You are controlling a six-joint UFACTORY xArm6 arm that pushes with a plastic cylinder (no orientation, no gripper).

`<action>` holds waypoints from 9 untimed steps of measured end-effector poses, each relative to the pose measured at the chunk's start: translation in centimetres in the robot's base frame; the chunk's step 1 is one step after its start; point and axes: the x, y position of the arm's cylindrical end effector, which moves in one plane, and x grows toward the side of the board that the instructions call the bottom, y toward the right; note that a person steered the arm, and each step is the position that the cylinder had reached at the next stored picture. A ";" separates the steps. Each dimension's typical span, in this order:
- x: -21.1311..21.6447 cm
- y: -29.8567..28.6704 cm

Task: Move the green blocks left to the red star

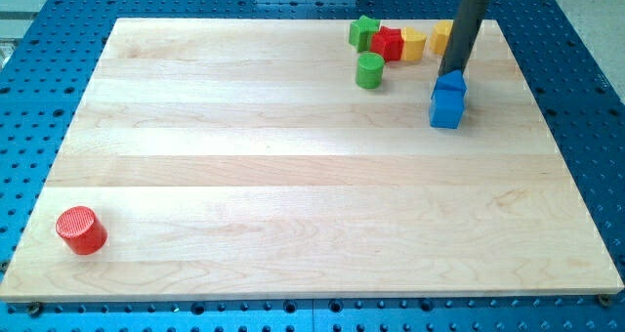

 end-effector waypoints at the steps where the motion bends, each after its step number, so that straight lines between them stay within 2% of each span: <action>1: 2.0 -1.0; 3: -1.8 -16.5; 4: -3.3 -22.0; 5: 0.0 -17.5; 6: 2.0 -4.5; 7: -0.8 11.3; 8: -5.9 14.6; 9: -13.2 6.1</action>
